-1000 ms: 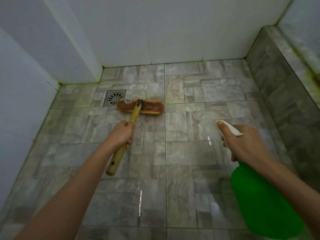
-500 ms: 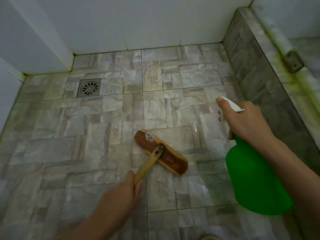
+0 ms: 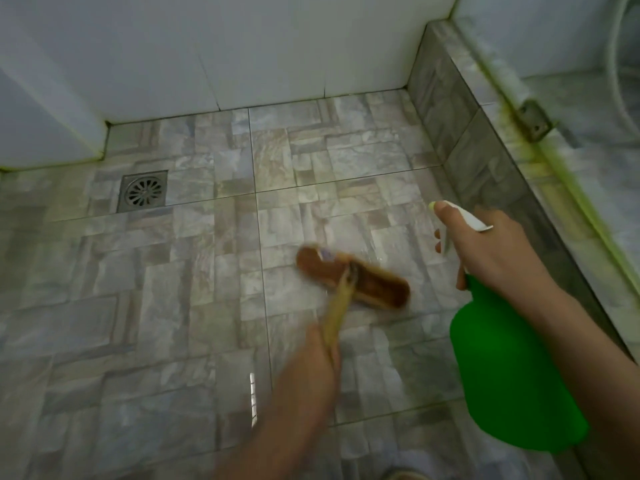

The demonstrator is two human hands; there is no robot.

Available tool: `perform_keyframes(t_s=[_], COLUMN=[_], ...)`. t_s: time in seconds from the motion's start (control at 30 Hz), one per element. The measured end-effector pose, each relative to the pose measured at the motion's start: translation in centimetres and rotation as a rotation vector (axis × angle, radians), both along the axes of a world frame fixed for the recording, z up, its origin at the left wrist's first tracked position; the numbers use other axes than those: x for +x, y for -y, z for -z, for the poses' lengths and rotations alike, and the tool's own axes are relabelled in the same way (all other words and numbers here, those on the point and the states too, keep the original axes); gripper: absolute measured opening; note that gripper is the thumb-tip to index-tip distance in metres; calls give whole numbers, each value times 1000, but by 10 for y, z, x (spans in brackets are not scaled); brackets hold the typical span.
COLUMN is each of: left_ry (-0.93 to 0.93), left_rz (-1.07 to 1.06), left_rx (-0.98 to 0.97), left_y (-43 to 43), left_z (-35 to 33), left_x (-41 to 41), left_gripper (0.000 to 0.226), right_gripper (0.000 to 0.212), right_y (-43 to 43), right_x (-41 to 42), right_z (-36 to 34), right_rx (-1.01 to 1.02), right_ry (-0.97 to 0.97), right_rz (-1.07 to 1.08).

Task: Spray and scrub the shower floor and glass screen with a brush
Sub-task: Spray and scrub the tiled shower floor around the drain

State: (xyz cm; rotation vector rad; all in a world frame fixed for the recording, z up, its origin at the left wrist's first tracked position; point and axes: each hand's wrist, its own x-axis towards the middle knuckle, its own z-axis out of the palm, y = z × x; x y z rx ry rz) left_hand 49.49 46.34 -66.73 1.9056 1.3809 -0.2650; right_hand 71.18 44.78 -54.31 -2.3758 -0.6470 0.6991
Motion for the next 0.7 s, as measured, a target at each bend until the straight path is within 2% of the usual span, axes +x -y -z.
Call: perform_keyframes(t_s=[0.1,0.13,0.23,0.33,0.4,0.53,0.6,0.7], left_ry=[-136,-109,96,172,194,145,79,11], left_rz=[169,190,78,9,-17,28,82,168], left_rx=[-108,-85,33,64,59,33,-45,7], left_y=[43,32,-38,-114,-127,-49,2,-6], left_z=[-16,-15,2,3,0,5,-3,-2], left_x=[-1,9,66,139,160,103,63,72], left_gripper=[38,35,31,40,41,34,28,30], right_gripper=[59,60,62,61,59,53,57,65], right_y=[7,9,17,28,32,37,37,32], right_x=[7,9,17,21,20,17,19,24], right_z=[-1,-3,-4,-4,-5,-4,-2,-1], right_rx=[-27,-26,1,38,38,46,40,32], right_ry=[-11,-14,2,20,6,-42,-55,-56], right_rz=[19,30,57,83,87,65,52,60])
